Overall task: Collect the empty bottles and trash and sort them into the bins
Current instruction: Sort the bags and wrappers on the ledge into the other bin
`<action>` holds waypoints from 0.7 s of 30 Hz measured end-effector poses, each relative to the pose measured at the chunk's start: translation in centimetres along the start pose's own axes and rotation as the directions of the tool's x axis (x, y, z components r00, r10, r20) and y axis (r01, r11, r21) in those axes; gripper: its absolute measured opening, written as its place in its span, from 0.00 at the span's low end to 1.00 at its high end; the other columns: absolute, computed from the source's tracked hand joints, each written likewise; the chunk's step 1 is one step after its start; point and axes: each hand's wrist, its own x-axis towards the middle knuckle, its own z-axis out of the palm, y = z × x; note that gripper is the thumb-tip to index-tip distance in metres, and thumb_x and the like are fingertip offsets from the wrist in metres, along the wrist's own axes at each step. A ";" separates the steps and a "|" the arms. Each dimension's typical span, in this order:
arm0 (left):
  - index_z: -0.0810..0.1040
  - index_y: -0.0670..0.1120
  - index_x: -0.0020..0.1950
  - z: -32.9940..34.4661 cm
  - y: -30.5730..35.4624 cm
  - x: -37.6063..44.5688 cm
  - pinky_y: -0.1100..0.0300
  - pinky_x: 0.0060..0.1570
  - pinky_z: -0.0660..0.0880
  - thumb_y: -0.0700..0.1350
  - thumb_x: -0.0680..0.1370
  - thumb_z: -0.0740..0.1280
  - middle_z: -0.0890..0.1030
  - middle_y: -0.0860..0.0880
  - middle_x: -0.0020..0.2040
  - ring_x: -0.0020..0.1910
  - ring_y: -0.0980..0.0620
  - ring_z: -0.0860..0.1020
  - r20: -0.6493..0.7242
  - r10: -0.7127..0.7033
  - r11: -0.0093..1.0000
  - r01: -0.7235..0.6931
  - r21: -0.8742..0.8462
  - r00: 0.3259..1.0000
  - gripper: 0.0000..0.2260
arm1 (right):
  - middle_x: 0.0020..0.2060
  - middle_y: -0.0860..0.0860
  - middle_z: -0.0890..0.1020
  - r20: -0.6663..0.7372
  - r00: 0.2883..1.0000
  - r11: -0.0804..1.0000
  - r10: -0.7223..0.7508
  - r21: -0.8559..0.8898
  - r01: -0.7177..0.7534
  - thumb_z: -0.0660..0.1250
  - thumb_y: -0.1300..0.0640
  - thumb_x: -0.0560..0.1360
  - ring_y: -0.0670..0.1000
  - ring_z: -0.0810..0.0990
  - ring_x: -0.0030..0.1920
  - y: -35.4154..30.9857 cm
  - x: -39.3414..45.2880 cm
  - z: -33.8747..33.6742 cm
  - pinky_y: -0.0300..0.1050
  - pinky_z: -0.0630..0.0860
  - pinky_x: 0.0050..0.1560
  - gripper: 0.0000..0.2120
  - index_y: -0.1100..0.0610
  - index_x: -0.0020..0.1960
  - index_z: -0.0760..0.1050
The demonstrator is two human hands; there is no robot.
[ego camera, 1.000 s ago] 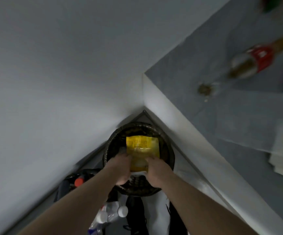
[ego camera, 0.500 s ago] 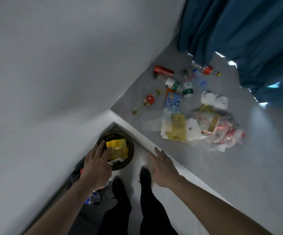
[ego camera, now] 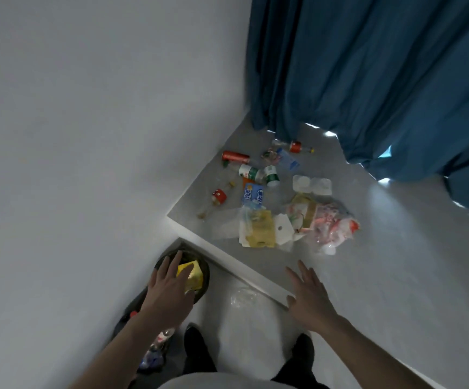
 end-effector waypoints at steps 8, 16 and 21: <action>0.59 0.56 0.81 1.8 15.5 2.8 0.43 0.80 0.49 0.56 0.79 0.60 0.44 0.48 0.84 0.82 0.42 0.44 -0.028 -0.058 0.998 0.058 0.001 0.998 0.30 | 0.81 0.50 0.37 -0.021 0.998 0.995 -0.065 -0.075 0.063 0.60 0.51 0.80 0.59 0.41 0.81 15.7 0.5 -6.0 0.60 0.52 0.79 0.36 0.46 0.82 0.44; 0.52 0.58 0.82 2.8 29.3 3.6 0.42 0.79 0.44 0.57 0.82 0.60 0.37 0.50 0.83 0.81 0.43 0.37 0.030 -0.001 1.000 0.002 -0.009 1.000 0.30 | 0.81 0.50 0.37 0.013 0.999 0.995 -0.041 -0.094 0.042 0.60 0.47 0.81 0.61 0.43 0.81 25.9 1.8 -11.1 0.61 0.54 0.78 0.36 0.47 0.82 0.43; 0.54 0.58 0.82 2.6 33.1 7.5 0.42 0.78 0.43 0.56 0.82 0.60 0.37 0.50 0.83 0.81 0.43 0.38 0.093 0.030 0.999 -0.033 0.039 0.995 0.29 | 0.81 0.51 0.39 0.034 0.999 0.998 0.007 -0.057 -0.005 0.61 0.45 0.81 0.62 0.46 0.81 28.0 5.0 -12.0 0.60 0.57 0.78 0.37 0.48 0.82 0.44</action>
